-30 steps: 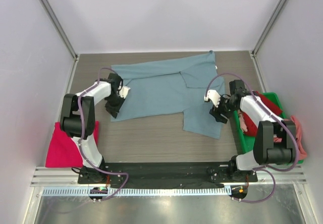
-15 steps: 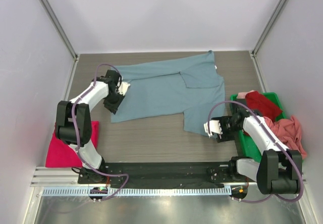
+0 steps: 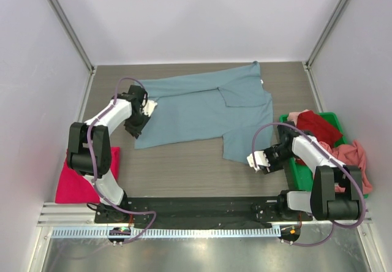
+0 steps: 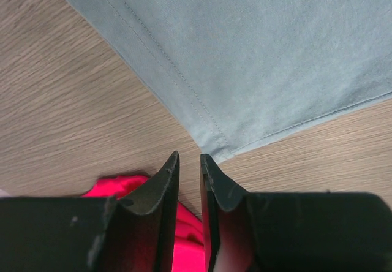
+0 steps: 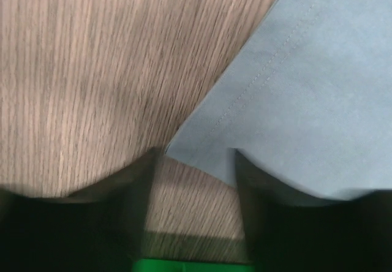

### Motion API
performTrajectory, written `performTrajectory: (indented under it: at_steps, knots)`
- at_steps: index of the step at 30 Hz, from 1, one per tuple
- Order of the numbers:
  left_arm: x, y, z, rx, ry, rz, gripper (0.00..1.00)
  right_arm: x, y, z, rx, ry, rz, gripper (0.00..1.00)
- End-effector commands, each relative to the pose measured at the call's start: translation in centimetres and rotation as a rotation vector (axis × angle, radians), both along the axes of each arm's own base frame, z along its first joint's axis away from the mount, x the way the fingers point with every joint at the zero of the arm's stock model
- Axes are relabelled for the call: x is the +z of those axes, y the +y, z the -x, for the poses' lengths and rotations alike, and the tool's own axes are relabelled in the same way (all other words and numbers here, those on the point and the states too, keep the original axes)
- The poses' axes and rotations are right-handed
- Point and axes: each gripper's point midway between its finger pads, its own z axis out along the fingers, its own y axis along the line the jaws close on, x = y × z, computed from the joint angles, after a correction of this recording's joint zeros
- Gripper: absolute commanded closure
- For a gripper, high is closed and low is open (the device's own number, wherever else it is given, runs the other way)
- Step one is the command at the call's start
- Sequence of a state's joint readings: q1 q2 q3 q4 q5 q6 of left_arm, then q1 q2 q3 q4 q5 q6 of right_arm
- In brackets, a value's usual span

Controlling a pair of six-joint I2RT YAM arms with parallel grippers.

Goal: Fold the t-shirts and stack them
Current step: Fold the tshirt

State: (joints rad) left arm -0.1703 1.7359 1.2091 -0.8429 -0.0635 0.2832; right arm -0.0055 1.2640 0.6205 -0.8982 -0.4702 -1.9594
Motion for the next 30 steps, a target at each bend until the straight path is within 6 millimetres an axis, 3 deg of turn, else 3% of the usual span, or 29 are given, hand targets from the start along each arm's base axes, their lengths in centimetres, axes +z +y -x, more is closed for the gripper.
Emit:
performTrajectory:
  at_steps: [1,4,10,11,13,23,30]
  knots:
    - [0.7,0.5,-0.3,-0.028,-0.027,-0.021,0.80,-0.3,0.0,-0.5,0.050,-0.013,0.011,0.53]
    - [0.8,0.9,0.0,-0.041,-0.025,-0.026,0.82,-0.6,0.0,-0.3,0.070,0.002,0.041,0.82]
    - [1.7,0.5,1.5,-0.164,-0.042,0.008,0.85,0.4,-0.2,-0.3,0.052,-0.057,0.049,0.96]
    - [2.5,0.3,1.8,-0.190,-0.065,0.024,0.85,0.6,0.0,-0.4,0.031,-0.057,0.039,0.97]
    - [2.2,-0.4,3.0,-0.256,-0.046,0.073,0.85,1.2,0.4,-0.6,0.011,-0.069,0.014,0.99]
    - [0.3,-1.8,4.5,-0.331,0.071,0.153,0.70,1.1,-0.2,-0.8,-0.042,-0.060,0.040,0.99]
    - [-1.8,-1.2,3.5,-0.352,0.080,0.114,0.69,1.4,-0.1,-1.5,-0.075,-0.068,0.049,0.99]
